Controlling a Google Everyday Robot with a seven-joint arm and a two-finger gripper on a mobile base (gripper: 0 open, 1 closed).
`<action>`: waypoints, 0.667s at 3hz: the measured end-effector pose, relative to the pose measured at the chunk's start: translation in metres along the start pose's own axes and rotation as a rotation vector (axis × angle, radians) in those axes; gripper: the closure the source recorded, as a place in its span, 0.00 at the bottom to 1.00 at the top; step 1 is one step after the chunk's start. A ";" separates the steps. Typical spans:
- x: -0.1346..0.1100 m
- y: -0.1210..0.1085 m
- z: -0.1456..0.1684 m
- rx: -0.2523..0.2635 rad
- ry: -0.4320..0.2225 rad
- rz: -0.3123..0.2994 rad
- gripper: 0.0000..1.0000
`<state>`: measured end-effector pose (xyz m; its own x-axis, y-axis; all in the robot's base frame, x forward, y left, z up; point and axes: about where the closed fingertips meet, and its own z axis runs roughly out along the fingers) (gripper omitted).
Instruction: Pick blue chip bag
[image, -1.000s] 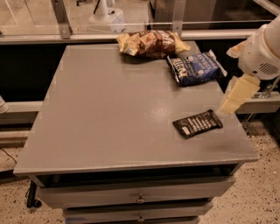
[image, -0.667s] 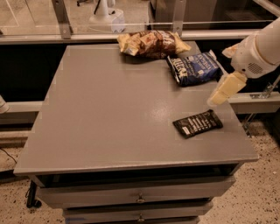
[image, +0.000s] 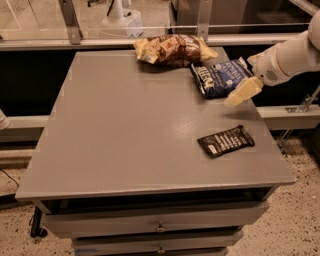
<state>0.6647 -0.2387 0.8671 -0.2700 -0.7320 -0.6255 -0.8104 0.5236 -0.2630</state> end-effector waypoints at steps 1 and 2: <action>-0.003 -0.027 0.024 0.023 -0.052 0.033 0.00; 0.000 -0.036 0.041 0.024 -0.075 0.065 0.04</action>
Offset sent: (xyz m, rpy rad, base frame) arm 0.0696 -0.0049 -0.0300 0.1295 -0.0332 -0.0747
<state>0.7158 -0.2395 0.8466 -0.2815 -0.6619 -0.6947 -0.7794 0.5800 -0.2369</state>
